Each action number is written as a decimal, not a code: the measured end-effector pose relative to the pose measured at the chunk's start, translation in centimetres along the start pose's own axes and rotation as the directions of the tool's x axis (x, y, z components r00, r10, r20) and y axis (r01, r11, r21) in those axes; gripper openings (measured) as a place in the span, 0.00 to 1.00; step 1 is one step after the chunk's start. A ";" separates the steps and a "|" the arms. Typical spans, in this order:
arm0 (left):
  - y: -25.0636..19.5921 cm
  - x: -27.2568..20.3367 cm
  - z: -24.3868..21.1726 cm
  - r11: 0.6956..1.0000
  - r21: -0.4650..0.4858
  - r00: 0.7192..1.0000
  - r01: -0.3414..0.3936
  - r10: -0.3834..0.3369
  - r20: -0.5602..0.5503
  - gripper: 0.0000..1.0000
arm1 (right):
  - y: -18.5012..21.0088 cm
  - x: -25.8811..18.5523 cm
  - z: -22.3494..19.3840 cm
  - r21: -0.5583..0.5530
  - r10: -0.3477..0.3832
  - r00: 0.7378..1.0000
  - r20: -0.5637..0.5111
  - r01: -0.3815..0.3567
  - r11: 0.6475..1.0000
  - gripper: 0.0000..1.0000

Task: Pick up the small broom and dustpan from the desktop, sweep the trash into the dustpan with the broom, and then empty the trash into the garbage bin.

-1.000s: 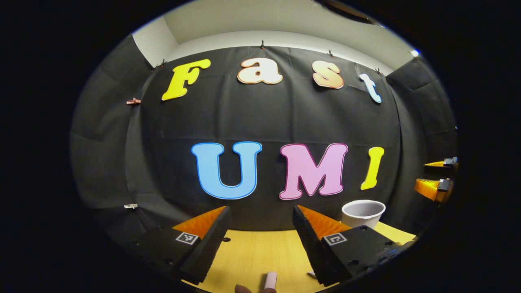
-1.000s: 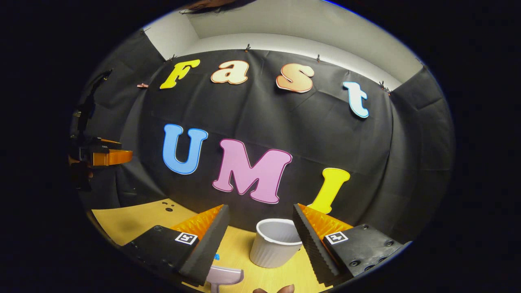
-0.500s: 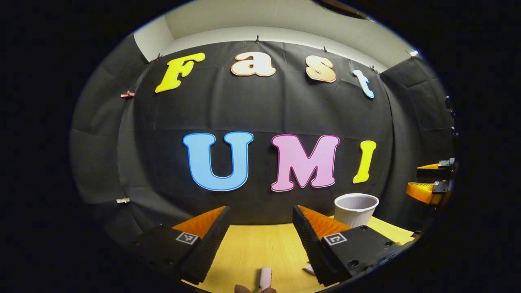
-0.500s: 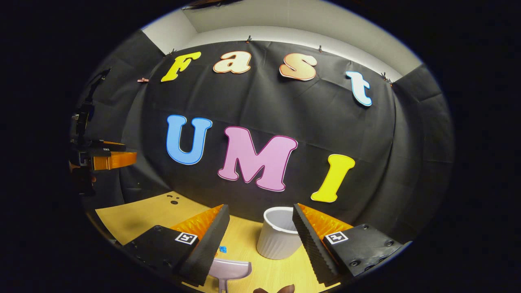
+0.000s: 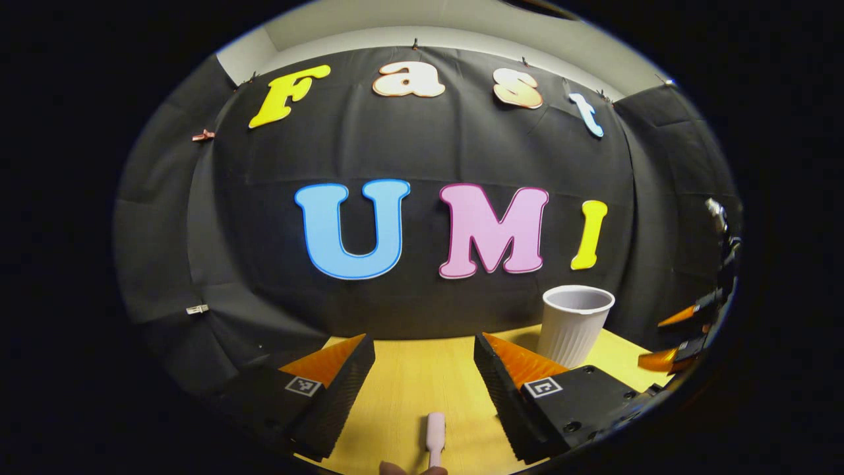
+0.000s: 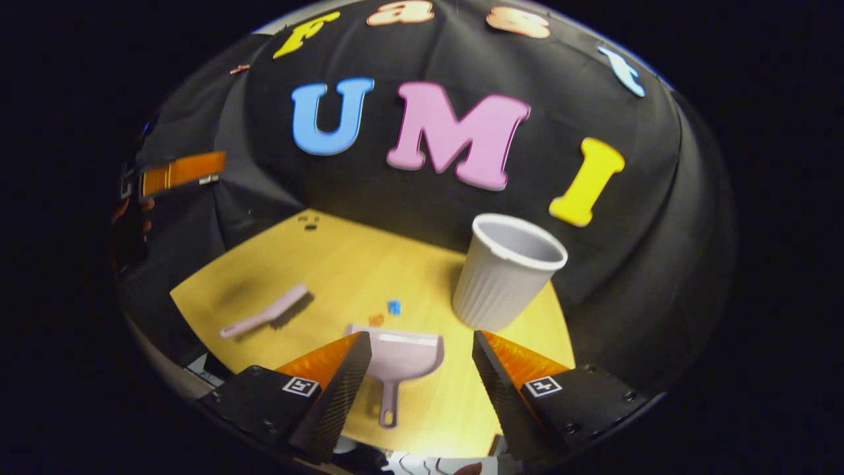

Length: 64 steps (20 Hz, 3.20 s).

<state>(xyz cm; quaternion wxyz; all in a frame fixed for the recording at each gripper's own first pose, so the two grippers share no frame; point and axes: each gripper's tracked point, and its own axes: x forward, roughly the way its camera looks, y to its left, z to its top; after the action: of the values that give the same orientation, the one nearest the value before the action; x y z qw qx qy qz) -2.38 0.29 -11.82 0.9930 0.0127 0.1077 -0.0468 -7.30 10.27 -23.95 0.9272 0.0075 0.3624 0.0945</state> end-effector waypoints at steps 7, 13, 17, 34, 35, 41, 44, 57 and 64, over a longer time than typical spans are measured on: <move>2.3 -0.4 -5.0 0.999 -0.029 0.996 0.027 -0.030 -0.090 0.96 | 2.5 8.4 -13.1 0.117 0.045 0.932 -0.360 -0.002 0.993 0.92; 3.9 0.2 -7.1 1.000 -0.025 0.991 0.014 -0.017 -0.130 0.96 | 3.6 14.3 -17.0 0.204 0.057 0.877 -0.478 0.048 0.978 0.88; 4.1 0.9 -7.8 1.000 -0.018 0.989 -0.005 0.002 -0.147 0.96 | 4.2 16.0 -17.9 0.198 0.070 0.859 -0.507 0.037 0.980 0.87; -0.1 3.7 -23.3 0.998 -0.062 0.810 0.011 -0.046 -0.585 0.95 | 2.7 13.7 -16.6 0.080 0.172 0.893 -0.416 -0.152 0.985 0.37; -0.6 3.7 -24.8 0.997 -0.079 0.772 0.014 -0.061 -0.632 0.96 | 2.6 13.3 -16.6 0.081 0.181 0.890 -0.418 -0.162 0.983 0.37; -1.8 3.4 -33.4 0.988 -0.149 0.531 -0.027 -0.112 -0.840 0.90 | 1.3 12.4 -17.1 0.084 0.184 0.879 -0.441 -0.164 0.983 0.37; -2.5 4.1 -35.7 0.986 -0.163 0.449 -0.028 -0.134 -0.884 0.90 | 0.9 12.5 -17.5 0.078 0.172 0.872 -0.458 -0.154 0.985 0.42; -2.2 10.6 -37.9 0.981 0.050 0.453 0.187 -0.041 -0.891 0.28 | 0.9 13.0 -17.8 0.032 0.180 0.817 -0.548 -0.194 0.980 0.37; -9.0 22.2 -34.5 0.900 0.088 0.492 0.427 -0.150 -0.857 0.26 | 0.1 14.4 -16.7 0.027 0.224 0.762 -0.607 -0.262 0.965 0.37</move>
<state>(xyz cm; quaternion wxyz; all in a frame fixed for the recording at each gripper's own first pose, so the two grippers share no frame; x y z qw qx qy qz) 10.97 -9.46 -50.45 0.7846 0.1598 0.5582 -0.2177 -8.17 12.06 -45.93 0.7421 -0.0039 0.6324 0.2220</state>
